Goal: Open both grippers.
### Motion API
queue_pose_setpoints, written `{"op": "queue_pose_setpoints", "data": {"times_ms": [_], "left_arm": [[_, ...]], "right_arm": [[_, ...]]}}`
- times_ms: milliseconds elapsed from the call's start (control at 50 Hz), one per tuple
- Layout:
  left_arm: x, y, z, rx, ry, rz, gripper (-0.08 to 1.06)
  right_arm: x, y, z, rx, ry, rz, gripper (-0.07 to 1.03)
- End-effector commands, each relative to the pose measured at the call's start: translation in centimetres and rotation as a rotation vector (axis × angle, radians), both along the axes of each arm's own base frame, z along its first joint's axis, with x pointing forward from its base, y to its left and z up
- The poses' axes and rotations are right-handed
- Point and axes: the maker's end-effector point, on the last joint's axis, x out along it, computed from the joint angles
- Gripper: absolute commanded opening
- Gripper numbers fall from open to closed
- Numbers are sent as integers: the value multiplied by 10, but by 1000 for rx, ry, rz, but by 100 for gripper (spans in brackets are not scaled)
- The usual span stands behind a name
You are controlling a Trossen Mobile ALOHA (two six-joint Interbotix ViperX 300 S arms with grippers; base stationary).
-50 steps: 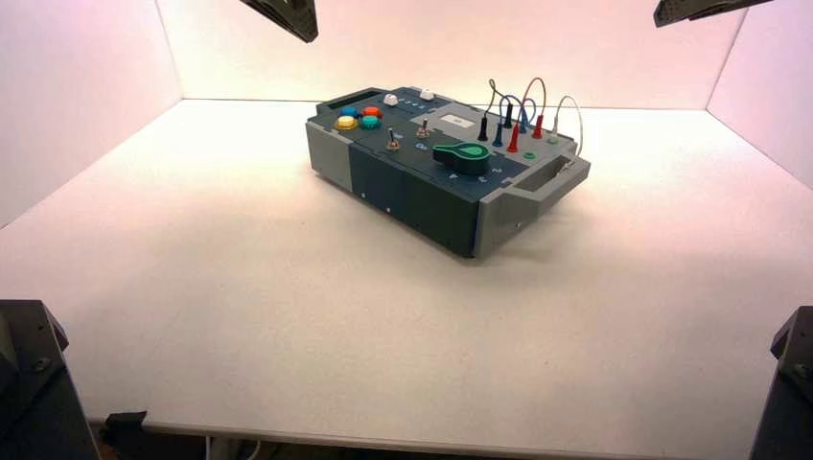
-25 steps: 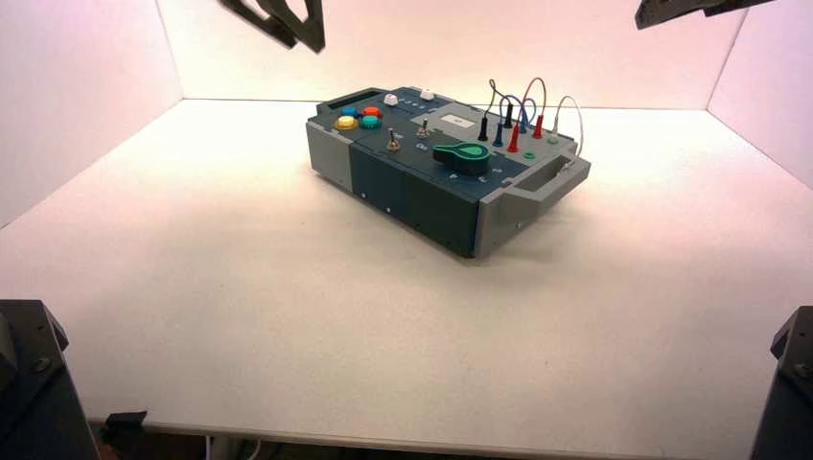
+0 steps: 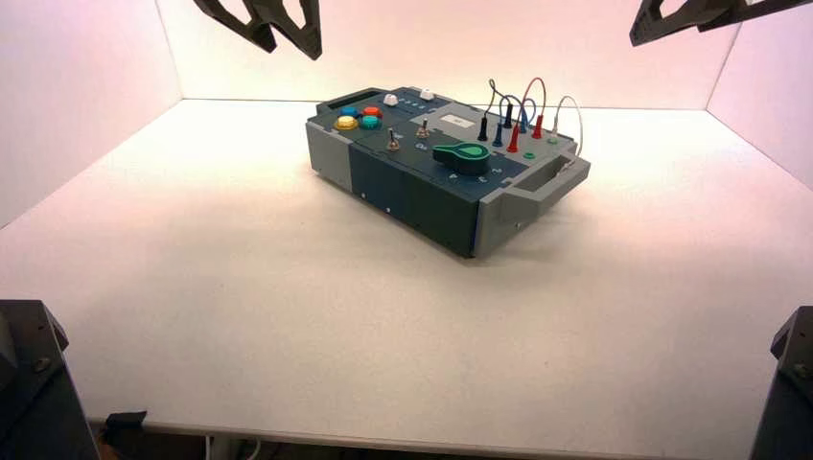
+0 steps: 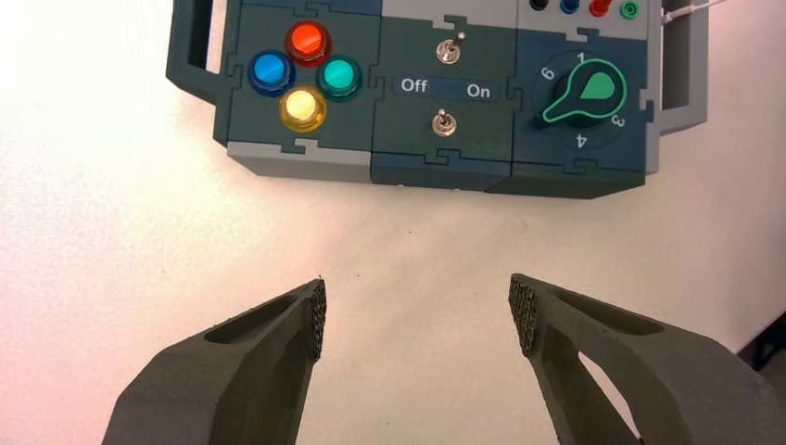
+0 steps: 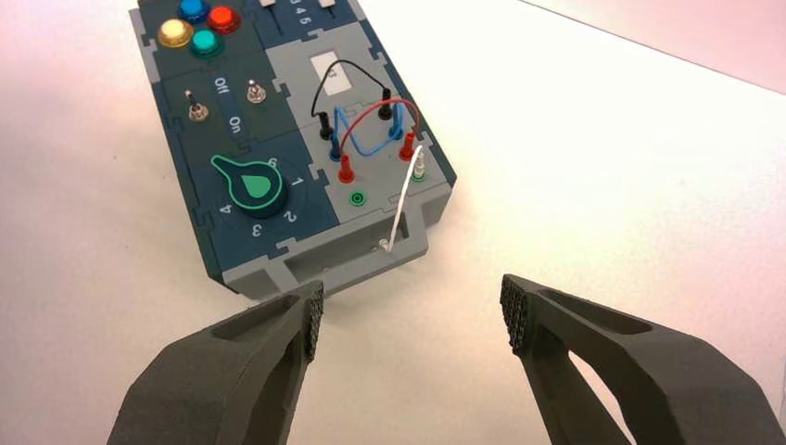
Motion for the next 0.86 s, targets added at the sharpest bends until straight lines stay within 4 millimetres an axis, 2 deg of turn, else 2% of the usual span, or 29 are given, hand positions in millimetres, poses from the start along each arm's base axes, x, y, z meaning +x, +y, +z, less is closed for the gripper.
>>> {"op": "queue_pose_setpoints", "data": {"times_ms": [20, 360, 860], "left_arm": [[6, 1, 10, -11, -38, 11, 102], [7, 0, 1, 1, -8, 9, 102], [5, -1, 9, -9, -26, 5, 102]], "right_arm": [[4, 2, 9, 17, -23, -3, 99], [5, 2, 8, 20, -26, -4, 99], [4, 2, 7, 19, -23, -3, 99]]}}
